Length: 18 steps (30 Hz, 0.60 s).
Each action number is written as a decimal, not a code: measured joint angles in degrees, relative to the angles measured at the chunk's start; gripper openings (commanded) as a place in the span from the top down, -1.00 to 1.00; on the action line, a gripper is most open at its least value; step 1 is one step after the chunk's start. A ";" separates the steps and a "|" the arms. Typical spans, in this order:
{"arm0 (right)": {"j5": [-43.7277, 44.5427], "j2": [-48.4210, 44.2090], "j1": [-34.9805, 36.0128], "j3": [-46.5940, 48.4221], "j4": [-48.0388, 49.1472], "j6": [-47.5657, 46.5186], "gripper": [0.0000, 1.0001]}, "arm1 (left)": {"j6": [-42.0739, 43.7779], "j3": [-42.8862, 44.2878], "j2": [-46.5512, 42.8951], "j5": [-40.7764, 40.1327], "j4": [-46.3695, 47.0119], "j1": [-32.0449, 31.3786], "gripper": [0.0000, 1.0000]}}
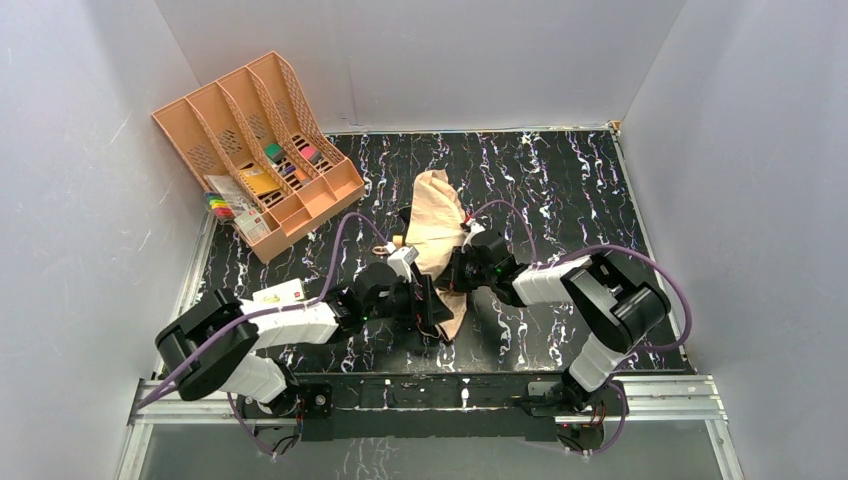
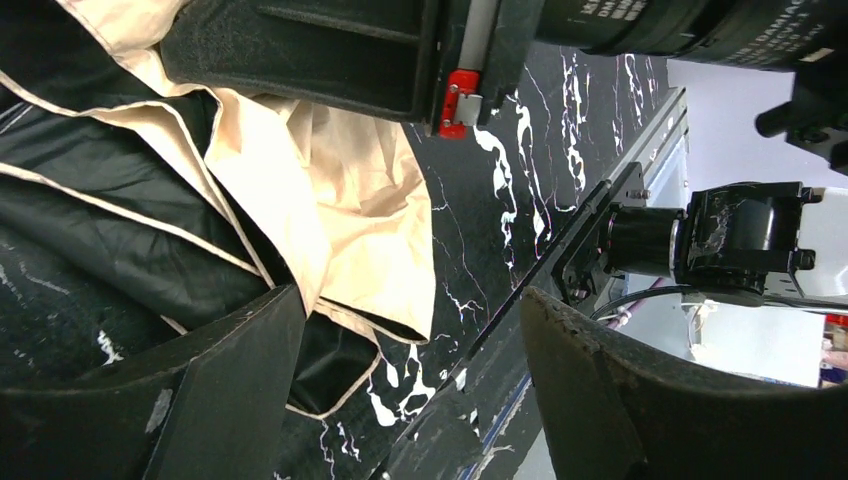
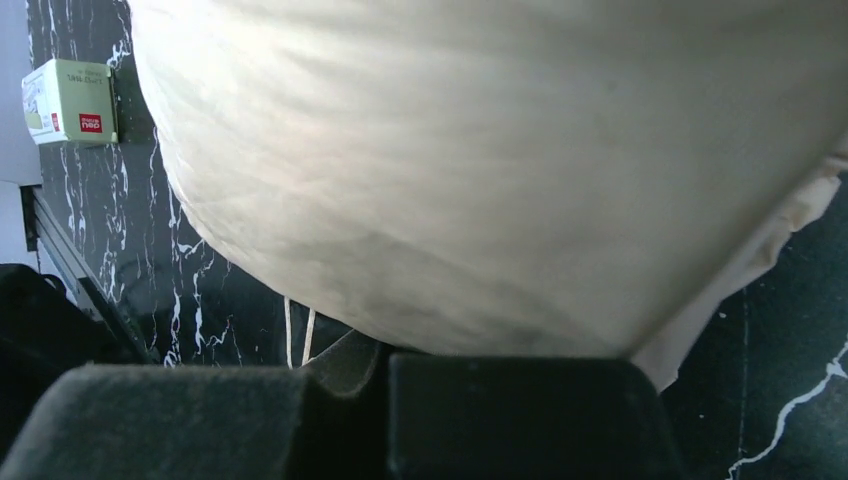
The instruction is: Put away the umbrella
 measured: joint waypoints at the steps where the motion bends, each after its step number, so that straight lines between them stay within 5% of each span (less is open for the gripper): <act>1: -0.04 0.35 0.00 -0.33 0.94 0.22 1.00 | 0.15 0.02 -0.96 -0.39 -0.94 0.00 -0.58; 11: 0.72 1.31 0.04 -3.15 7.91 0.68 1.00 | 4.83 10.10 -15.50 -7.91 -22.01 1.53 -0.73; 18: 1.36 -0.76 0.00 -5.46 8.66 -1.07 1.00 | 12.07 31.74 -8.41 -6.73 -35.28 16.24 -0.69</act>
